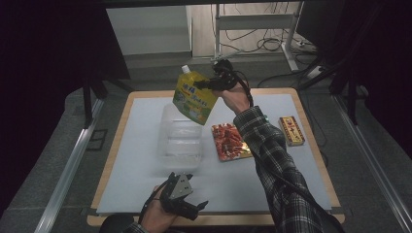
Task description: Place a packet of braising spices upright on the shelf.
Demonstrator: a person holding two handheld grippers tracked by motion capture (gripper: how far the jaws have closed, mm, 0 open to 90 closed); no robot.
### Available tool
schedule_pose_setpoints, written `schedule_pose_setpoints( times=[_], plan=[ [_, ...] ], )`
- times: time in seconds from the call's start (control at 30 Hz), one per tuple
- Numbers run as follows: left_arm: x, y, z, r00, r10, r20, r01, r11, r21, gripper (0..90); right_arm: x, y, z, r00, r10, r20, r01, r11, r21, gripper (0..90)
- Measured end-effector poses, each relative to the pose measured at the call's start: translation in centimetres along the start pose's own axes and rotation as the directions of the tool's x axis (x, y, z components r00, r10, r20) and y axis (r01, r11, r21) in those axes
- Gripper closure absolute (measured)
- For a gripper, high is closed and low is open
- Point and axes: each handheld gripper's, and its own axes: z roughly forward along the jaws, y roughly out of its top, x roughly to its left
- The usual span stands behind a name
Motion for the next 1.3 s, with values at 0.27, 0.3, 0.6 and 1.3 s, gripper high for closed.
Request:
schedule_pose_setpoints(
  times=[0.27, 0.3, 0.6, 1.3],
  plan=[
    [0.0, 0.0, 0.0, 1.0, 0.0, 0.002, 0.0, 1.0, -0.001, 4.2, 0.3, 0.6, 1.3, 0.9998, -0.021, 0.002, 0.021, 1.0, 0.013, 88.0],
    [0.0, 0.0, 0.0, 1.0, 0.0, 0.003, 0.0, 1.0, 0.0, 4.2, 0.3, 0.7, 1.4, 0.9997, -0.024, 0.005, 0.024, 1.0, 0.013, 88.0],
    [0.0, 0.0, 0.0, 1.0, 0.0, 0.006, 0.0, 1.0, 0.003, 4.2, 0.8, 0.6, 3.0, 0.9996, -0.029, -0.008, 0.029, 0.999, 0.043, 88.0],
    [-0.1, 0.0, 0.2, 0.9999, 0.004, 0.016, -0.004, 0.9999, 0.011, 4.2, 0.7, -2.0, 7.3, 0.9994, 0.016, -0.031, -0.013, 0.996, 0.084, 88.4]
  ],
)
